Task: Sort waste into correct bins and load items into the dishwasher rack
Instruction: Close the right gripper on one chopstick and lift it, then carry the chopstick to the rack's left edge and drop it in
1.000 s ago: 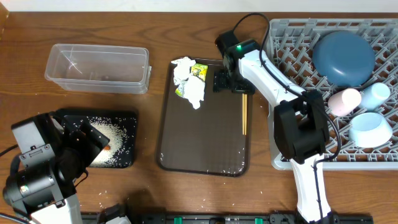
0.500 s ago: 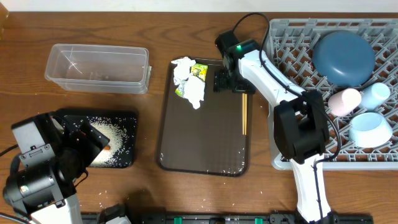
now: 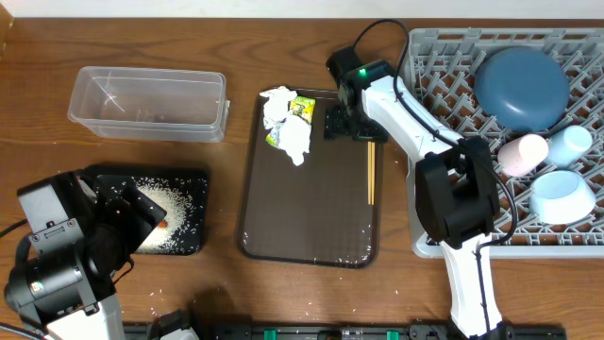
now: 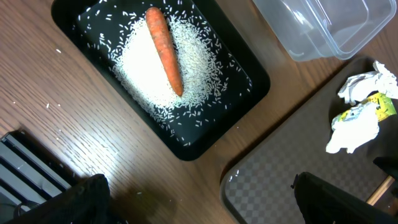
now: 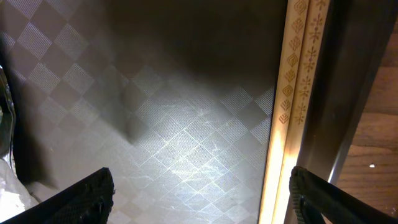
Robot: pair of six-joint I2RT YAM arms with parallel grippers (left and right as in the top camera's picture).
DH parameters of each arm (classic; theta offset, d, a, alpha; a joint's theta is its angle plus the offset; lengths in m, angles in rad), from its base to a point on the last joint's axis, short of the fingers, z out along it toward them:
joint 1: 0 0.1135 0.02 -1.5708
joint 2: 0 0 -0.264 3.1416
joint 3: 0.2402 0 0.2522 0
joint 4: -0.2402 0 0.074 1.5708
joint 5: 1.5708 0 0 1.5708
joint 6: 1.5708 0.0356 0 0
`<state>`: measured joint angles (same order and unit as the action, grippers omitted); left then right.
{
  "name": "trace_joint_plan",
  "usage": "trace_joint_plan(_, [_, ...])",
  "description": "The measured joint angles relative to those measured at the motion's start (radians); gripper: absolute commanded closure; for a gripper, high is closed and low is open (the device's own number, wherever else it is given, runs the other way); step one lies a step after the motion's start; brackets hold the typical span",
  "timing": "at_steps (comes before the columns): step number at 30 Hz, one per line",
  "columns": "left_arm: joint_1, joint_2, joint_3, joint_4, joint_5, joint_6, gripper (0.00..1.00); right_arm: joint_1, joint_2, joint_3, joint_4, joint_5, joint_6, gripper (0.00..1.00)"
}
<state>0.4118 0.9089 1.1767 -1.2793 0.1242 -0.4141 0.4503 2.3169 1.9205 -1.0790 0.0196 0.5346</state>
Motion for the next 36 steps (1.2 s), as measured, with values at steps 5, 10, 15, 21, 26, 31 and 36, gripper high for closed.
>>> trace_joint_plan(5, [0.0, 0.0, 0.0, 0.0, 0.0, 0.0, 0.03, 0.0, 0.0, -0.026, 0.026, 0.001, 0.0, 0.12])
trace_joint_plan(10, [0.0, 0.0, 0.0, 0.0, 0.0, 0.0, 0.03, 0.003, 0.0, -0.068, 0.056, -0.002, 0.001, 0.12])
trace_joint_plan(15, [0.0, 0.0, 0.0, 0.0, 0.0, 0.0, 0.03, 0.005, 0.0, -0.08, 0.064, 0.0, 0.001, 0.12])
trace_joint_plan(21, [0.0, 0.0, 0.0, 0.0, 0.0, 0.0, 0.03, 0.005, 0.0, -0.083, 0.068, 0.005, 0.011, 0.44])
trace_joint_plan(26, [0.0, 0.0, 0.0, 0.0, 0.0, 0.0, 0.03, 0.008, -0.006, -0.107, 0.095, 0.023, 0.013, 0.87])
trace_joint_plan(31, [0.0, 0.0, 0.0, 0.0, 0.0, 0.0, 0.04, 0.019, -0.021, -0.128, 0.093, 0.019, 0.029, 0.99])
trace_joint_plan(36, [0.0, 0.0, 0.0, 0.0, 0.0, 0.0, 0.03, 0.016, -0.022, -0.109, 0.002, -0.022, 0.028, 0.99])
